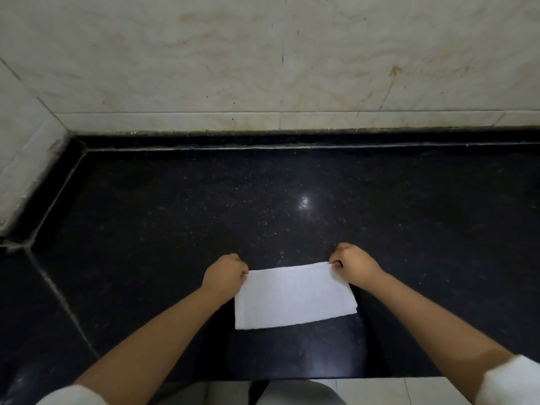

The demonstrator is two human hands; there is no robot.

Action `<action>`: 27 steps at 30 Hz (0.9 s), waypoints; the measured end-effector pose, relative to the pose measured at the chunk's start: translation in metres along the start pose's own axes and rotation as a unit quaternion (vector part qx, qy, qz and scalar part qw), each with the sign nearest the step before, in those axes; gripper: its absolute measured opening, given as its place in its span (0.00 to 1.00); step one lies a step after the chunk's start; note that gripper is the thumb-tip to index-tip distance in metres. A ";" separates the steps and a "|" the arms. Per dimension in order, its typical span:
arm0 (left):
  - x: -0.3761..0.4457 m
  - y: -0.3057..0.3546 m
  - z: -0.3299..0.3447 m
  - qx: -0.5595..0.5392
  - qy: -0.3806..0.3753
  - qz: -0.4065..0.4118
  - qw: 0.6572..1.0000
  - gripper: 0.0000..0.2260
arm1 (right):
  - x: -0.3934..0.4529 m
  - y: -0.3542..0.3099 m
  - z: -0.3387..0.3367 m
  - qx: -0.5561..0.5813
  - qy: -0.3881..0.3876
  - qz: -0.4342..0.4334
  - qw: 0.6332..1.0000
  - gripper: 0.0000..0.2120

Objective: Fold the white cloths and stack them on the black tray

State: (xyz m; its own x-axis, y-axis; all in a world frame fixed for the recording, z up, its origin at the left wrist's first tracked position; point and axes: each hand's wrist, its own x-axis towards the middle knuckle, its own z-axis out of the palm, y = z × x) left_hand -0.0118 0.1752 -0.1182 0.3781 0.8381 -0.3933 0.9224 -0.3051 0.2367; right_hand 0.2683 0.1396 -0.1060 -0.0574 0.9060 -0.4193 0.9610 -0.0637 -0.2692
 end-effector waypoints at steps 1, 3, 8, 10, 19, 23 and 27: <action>0.000 -0.002 0.002 -0.003 0.008 0.001 1.000 0.12 | -0.001 0.001 0.004 0.007 0.017 0.007 1.000 0.13; 0.000 -0.003 0.004 -0.014 0.023 0.008 1.000 0.12 | -0.002 0.000 0.009 0.013 0.047 0.016 0.999 0.14; 0.004 0.000 0.011 0.017 0.010 0.018 1.000 0.11 | 0.002 -0.007 0.013 -0.019 0.010 0.038 0.999 0.15; 0.005 0.005 0.006 0.046 -0.019 0.022 0.999 0.11 | 0.007 -0.011 0.003 -0.035 -0.012 0.029 0.999 0.13; 0.011 0.021 -0.083 0.059 0.291 0.110 0.949 0.02 | -0.012 0.000 -0.066 0.031 0.347 -0.097 0.933 0.11; -0.004 0.021 -0.033 0.120 0.204 0.108 0.966 0.03 | -0.023 0.014 -0.012 -0.033 0.282 -0.107 0.953 0.08; -0.025 0.014 0.014 0.152 0.010 0.052 0.987 0.13 | -0.036 0.022 0.029 -0.052 0.079 -0.042 0.995 0.12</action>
State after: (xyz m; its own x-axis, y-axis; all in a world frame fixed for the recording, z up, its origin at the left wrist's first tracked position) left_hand -0.0069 0.1437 -0.1170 0.4727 0.8031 -0.3627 0.8611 -0.5085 -0.0036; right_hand 0.2832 0.0930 -0.1219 -0.1033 0.9615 -0.2545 0.9779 0.0514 -0.2026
